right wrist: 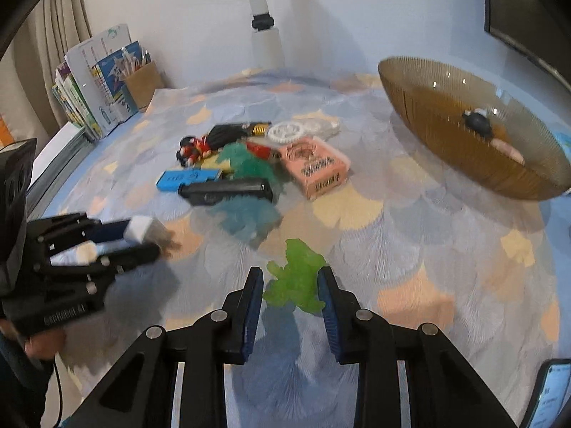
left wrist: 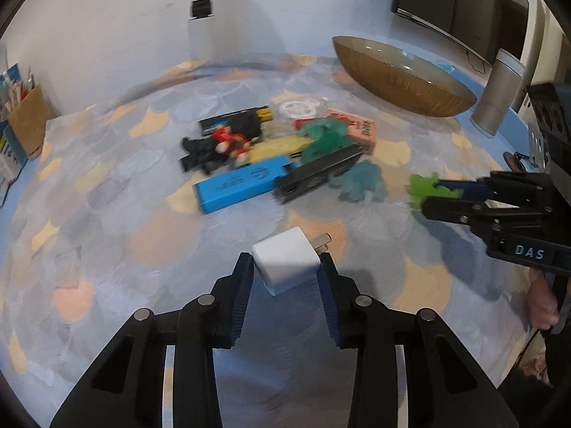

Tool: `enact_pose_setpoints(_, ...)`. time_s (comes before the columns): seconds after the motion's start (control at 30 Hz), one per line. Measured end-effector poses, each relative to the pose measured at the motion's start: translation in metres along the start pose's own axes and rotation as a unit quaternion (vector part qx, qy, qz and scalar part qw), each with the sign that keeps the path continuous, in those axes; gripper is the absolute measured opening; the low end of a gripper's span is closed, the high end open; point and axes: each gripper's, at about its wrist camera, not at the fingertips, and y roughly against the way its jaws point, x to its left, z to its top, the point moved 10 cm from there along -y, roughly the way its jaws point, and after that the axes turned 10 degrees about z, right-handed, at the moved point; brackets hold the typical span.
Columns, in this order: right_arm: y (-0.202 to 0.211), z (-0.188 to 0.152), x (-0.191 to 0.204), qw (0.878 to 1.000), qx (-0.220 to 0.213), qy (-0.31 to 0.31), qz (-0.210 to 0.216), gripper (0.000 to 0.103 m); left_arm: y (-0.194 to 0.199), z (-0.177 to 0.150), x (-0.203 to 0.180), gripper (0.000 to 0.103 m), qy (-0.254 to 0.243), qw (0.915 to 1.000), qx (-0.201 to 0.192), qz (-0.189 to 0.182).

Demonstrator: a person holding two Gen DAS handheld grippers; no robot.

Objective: Organize rigid objects
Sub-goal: 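Grasp the white charger cube with the left tool while the right tool grasps the green frog, then carry the cube and frog over the bowl and open both tools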

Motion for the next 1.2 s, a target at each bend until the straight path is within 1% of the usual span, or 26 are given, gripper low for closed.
enact_pose_setpoints(0.07,0.000,-0.005,-0.003,1.000,0.009,-0.008,0.004,0.031,-0.001,-0.003,0.011,0.060,0.002,0.9999,0.004,0.013)
enact_pose_setpoints(0.1,0.001,-0.007,-0.006,1.000,0.011,-0.010,0.006,0.031,-0.001,-0.005,0.017,0.067,0.002,0.9997,0.004,0.025)
enact_pose_setpoints(0.13,0.003,-0.009,-0.008,1.000,0.013,-0.012,0.008,0.031,-0.001,-0.007,0.023,0.071,0.002,0.9994,0.002,0.034)
enact_pose_setpoints(0.2,0.008,-0.012,-0.012,1.000,0.021,-0.010,0.004,0.031,0.000,-0.012,0.033,0.071,0.006,0.9991,0.004,0.043)
enact_pose_setpoints(0.27,0.014,-0.012,-0.018,1.000,0.020,-0.009,-0.009,0.032,0.000,-0.017,0.046,0.071,0.021,0.9982,0.010,0.056)
enact_pose_setpoints(0.3,0.016,-0.012,-0.020,1.000,0.019,-0.011,-0.009,0.032,0.001,-0.019,0.050,0.071,0.028,0.9981,0.011,0.053)
enact_pose_setpoints(0.33,0.018,-0.011,-0.021,1.000,0.019,-0.012,-0.006,0.033,0.003,-0.019,0.050,0.071,0.034,0.9985,0.008,0.042)
enact_pose_setpoints(0.4,0.017,-0.011,-0.019,1.000,0.023,-0.013,0.000,0.037,0.007,-0.016,0.044,0.071,0.037,0.9991,0.004,0.021)
enact_pose_setpoints(0.47,0.015,-0.012,-0.016,1.000,0.026,-0.006,-0.002,0.050,0.008,-0.012,0.031,0.071,0.026,0.9996,0.003,0.005)
enact_pose_setpoints(0.53,0.013,-0.015,-0.012,1.000,0.028,-0.002,-0.002,0.054,0.009,-0.009,0.016,0.072,0.019,0.9998,0.005,-0.009)
enact_pose_setpoints(0.6,0.010,-0.019,-0.012,1.000,0.030,-0.001,-0.003,0.054,0.008,-0.008,0.005,0.072,0.024,0.9994,0.009,-0.025)
enact_pose_setpoints(0.67,0.012,-0.020,-0.013,1.000,0.026,-0.003,0.000,0.055,0.006,-0.007,-0.004,0.072,0.031,0.9989,0.012,-0.033)
enact_pose_setpoints(0.73,0.012,-0.018,-0.014,1.000,0.024,-0.008,0.003,0.055,0.003,-0.006,-0.005,0.072,0.036,0.9992,0.012,-0.015)
enact_pose_setpoints(0.8,0.011,-0.017,-0.015,1.000,0.023,-0.006,-0.003,0.055,-0.002,-0.005,0.001,0.072,0.044,0.9989,0.016,0.004)
enact_pose_setpoints(0.93,0.009,-0.015,-0.017,1.000,0.014,-0.004,-0.020,0.055,-0.001,-0.004,0.017,0.072,0.084,0.9963,0.018,0.001)
enact_pose_setpoints(1.0,0.008,-0.014,-0.016,1.000,0.009,-0.001,-0.029,0.048,0.000,-0.004,0.023,0.072,0.097,0.9951,0.016,0.009)
enact_pose_setpoints(1.03,0.008,-0.013,-0.016,0.999,0.009,0.005,-0.035,0.044,0.000,-0.006,0.028,0.071,0.100,0.9947,0.017,0.016)
enact_pose_setpoints(1.07,0.007,-0.014,-0.015,0.999,0.011,0.013,-0.041,0.043,0.001,-0.007,0.032,0.071,0.103,0.9943,0.019,0.018)
enact_pose_setpoints(1.17,0.009,-0.016,-0.015,0.999,0.010,0.017,-0.035,0.043,0.007,-0.017,0.046,0.071,0.106,0.9939,0.025,0.016)
enact_pose_setpoints(1.2,0.009,-0.016,-0.015,0.999,0.009,0.015,-0.032,0.043,0.007,-0.021,0.050,0.071,0.106,0.9937,0.027,0.021)
